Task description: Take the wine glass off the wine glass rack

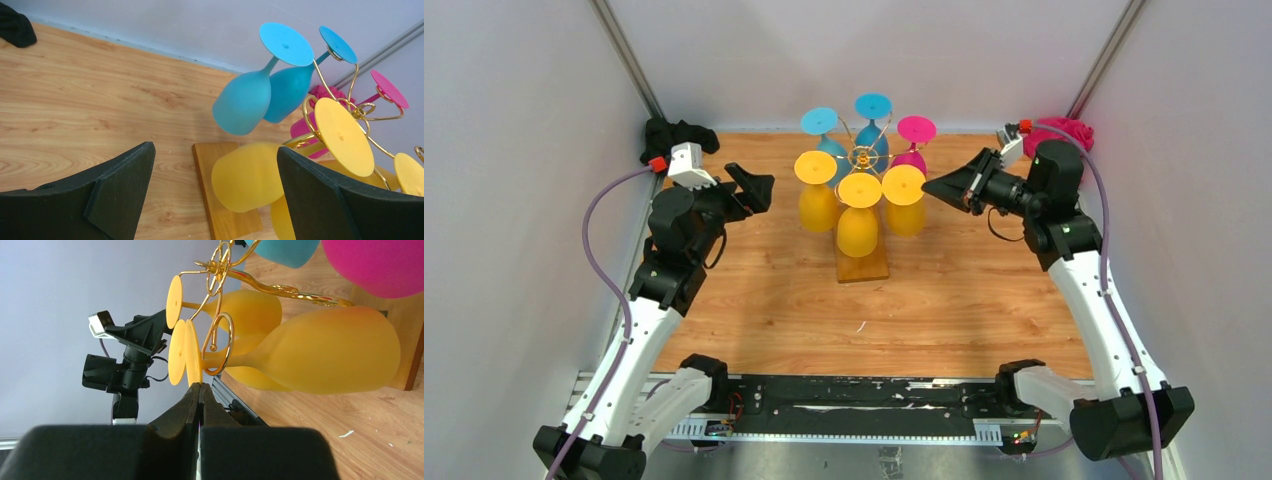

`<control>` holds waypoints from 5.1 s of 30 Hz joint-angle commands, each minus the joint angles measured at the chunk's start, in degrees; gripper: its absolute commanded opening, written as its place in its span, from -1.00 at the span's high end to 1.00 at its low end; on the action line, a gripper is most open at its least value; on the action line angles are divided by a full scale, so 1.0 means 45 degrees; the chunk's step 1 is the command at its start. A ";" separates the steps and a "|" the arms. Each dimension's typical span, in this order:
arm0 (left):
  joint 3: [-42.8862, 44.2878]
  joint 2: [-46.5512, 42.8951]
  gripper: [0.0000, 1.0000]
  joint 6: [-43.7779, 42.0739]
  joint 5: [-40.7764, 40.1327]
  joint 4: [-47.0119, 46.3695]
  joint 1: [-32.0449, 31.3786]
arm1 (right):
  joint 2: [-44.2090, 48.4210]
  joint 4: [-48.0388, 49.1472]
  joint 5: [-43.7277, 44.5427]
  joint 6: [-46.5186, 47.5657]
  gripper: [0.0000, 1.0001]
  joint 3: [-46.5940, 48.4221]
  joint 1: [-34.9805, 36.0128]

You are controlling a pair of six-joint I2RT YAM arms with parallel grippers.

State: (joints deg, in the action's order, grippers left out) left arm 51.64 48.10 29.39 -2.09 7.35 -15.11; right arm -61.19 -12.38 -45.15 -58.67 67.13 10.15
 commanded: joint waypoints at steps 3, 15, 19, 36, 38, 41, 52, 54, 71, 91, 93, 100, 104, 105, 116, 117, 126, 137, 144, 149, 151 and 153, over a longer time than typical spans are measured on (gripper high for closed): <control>0.0026 -0.0074 -0.96 -0.0026 -0.0036 -0.0130 0.0038 | -0.0423 0.0477 -0.0441 -0.0056 1.00 0.0570 0.0525; 0.0009 -0.0224 -0.96 -0.0197 -0.0170 0.0092 0.0038 | -0.1528 0.1025 0.0519 0.0282 1.00 0.1347 0.0615; -0.0029 -0.0289 -0.96 -0.0242 -0.0238 0.0172 0.0038 | -0.1820 0.1065 0.0838 0.0440 1.00 0.1603 0.0571; -0.0132 -0.0304 -0.96 -0.0280 -0.0238 0.0201 0.0038 | -0.1992 0.0949 0.1208 0.0719 1.00 0.2049 -0.0408; -0.0127 -0.0298 -0.96 -0.0247 -0.0197 0.0165 0.0038 | -0.1675 0.0881 0.1122 0.0705 1.00 0.1745 -0.0509; -0.0132 -0.0274 -0.96 -0.0171 -0.0057 0.0078 0.0038 | -0.1080 0.0789 0.1035 0.0685 1.00 0.1260 -0.0771; -0.0098 -0.0240 -0.96 0.0044 0.0178 0.0004 0.0038 | 0.0392 0.0248 0.0567 0.0240 1.00 0.0019 -0.1084; -0.0054 -0.0244 -0.96 0.0069 0.0224 0.0007 0.0038 | 0.0827 0.0034 0.0709 0.0278 1.00 -0.0178 -0.1101; 0.3122 0.0468 -0.90 -0.0414 0.1252 0.1078 0.0043 | 0.2387 -0.6666 0.4866 0.4708 1.00 0.6247 -0.1360; 0.3658 0.2174 -1.00 0.4211 1.2060 -0.8805 0.0019 | 0.0335 0.9169 -0.1940 -0.4882 1.00 0.4858 -0.1339; 0.3280 0.2639 -1.00 0.5835 1.2766 -1.1339 0.0021 | 0.0104 1.0118 -0.2034 -0.5682 1.00 0.4794 -0.1338; 0.3794 0.5934 -1.00 1.3579 1.3330 -2.1272 0.0113 | -0.0728 1.2709 -0.2275 -0.7795 1.00 0.4473 -0.0785; 0.4619 0.7175 -1.00 1.4308 1.2864 -2.1498 0.0136 | -0.0937 1.2666 -0.2338 -0.7605 1.00 0.4558 0.0035; 0.4736 0.7299 -1.00 1.4302 1.2763 -2.1498 0.0136 | -0.0966 1.2524 -0.2359 -0.7465 1.00 0.4659 0.0169; 0.4970 0.8053 -1.00 1.4443 1.2164 -2.1492 0.0135 | -0.1034 1.1601 -0.2052 -0.6357 1.00 0.4137 0.1794; 0.4920 0.8089 -1.00 1.4461 1.2100 -2.1490 0.0131 | -0.1068 1.1419 -0.2002 -0.6140 1.00 0.4134 0.2069; 0.4385 0.7398 -0.86 1.4417 1.1951 -2.1479 0.0022 | -0.1789 1.2021 -0.1501 -0.5743 1.00 0.3716 0.3280; 0.2338 0.4713 0.42 1.4387 1.0787 -2.1481 -0.0118 | -0.2934 1.4162 -0.1333 -0.6585 1.00 0.2454 0.3484; 0.1808 0.5068 1.00 1.4733 1.0630 -2.1441 -0.0113 | -0.2623 1.3605 -0.1444 -0.6135 1.00 0.2318 0.3674; 0.1864 0.4881 1.00 1.4043 1.0239 -2.0344 0.0076 | -0.1504 1.0683 -0.1301 -0.3637 0.32 0.2554 0.3661; 0.1987 0.4241 1.00 1.3316 1.0018 -1.8934 0.0293 | -0.0748 0.8241 -0.0688 -0.1793 -0.17 0.2793 0.3555; 0.2351 0.3242 1.00 1.1449 0.9911 -1.5906 0.0419 | -0.0006 0.5428 0.0249 0.0370 -0.68 0.3160 0.3334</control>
State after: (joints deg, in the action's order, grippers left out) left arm 60.10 69.32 92.03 44.42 -81.01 -14.46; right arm -67.99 31.35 -48.86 -74.96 78.15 25.76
